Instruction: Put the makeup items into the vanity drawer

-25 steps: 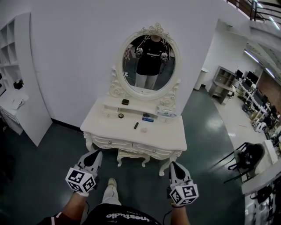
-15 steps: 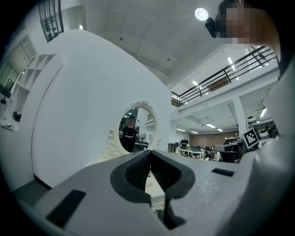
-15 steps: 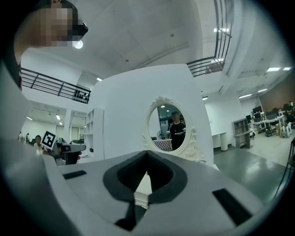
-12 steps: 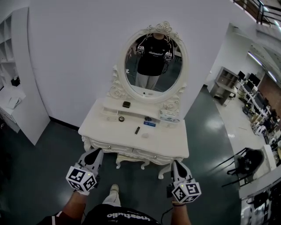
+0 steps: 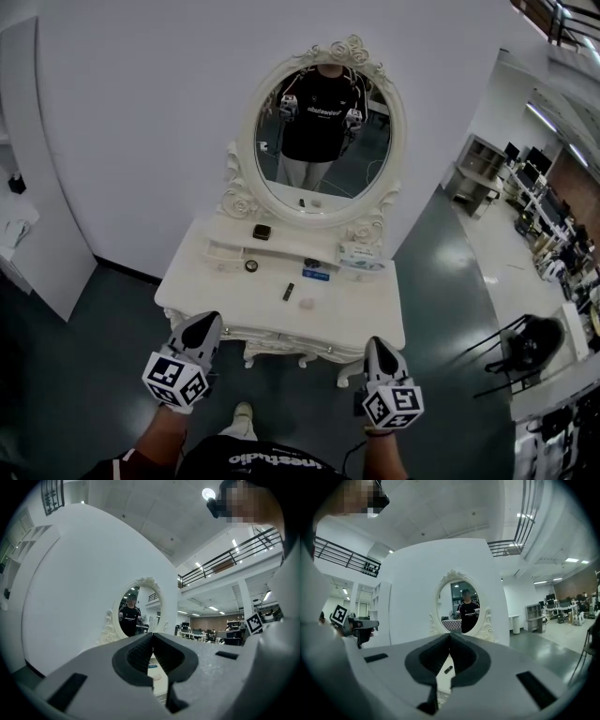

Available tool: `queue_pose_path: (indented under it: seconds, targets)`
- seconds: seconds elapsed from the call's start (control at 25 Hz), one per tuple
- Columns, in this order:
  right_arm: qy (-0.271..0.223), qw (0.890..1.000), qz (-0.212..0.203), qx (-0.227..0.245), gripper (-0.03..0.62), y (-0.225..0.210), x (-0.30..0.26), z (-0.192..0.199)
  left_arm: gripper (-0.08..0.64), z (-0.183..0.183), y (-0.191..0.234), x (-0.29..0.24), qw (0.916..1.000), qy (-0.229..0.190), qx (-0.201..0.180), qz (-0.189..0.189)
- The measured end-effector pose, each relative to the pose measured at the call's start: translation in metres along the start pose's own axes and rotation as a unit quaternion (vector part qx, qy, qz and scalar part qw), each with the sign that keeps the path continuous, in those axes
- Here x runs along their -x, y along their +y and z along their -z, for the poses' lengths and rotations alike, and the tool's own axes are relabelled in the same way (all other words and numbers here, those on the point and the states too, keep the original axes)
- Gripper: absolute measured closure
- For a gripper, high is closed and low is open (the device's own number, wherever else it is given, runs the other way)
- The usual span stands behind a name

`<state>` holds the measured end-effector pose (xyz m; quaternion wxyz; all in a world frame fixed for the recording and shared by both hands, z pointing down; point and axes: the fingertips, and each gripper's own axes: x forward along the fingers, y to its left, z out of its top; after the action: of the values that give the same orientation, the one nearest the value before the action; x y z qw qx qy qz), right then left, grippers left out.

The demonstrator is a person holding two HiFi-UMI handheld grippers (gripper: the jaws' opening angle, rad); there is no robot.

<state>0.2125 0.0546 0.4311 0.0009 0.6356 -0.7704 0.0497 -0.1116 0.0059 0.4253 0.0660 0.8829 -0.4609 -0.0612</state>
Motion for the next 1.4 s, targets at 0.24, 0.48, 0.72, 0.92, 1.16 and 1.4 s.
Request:
queue_pose_path:
  seconds: [0.24,0.48,0.72,0.92,1.16,1.4]
  targets:
    - [-0.008,1.000,0.008,-0.009,0.589,-0.010,-0.038,-0.001,0.554,-0.001,0.018,-0.037,0.9999,0.008,-0.002,0.009]
    - [-0.005,1.000,0.013,-0.015,0.589,-0.014,-0.072,0.000,0.554,0.001,0.036,-0.065,0.9997,0.017,-0.002,0.018]
    - [-0.004,1.000,0.020,-0.008,0.589,-0.011,-0.097,-0.007,0.554,-0.004,0.051,-0.089,0.9994,0.015,0.000,0.031]
    - [-0.006,1.000,0.025,0.000,0.589,-0.008,-0.113,-0.014,0.554,-0.009,0.060,-0.108,0.9987,0.009,0.003,0.050]
    - [-0.013,0.999,0.034,0.007,0.589,-0.003,-0.129,-0.022,0.554,-0.008,0.066,-0.125,0.9974,0.009,0.009,0.071]
    - [-0.001,0.999,0.034,0.003,0.589,0.002,-0.142,-0.012,0.554,0.004,0.070,-0.139,0.9965,0.024,0.018,0.078]
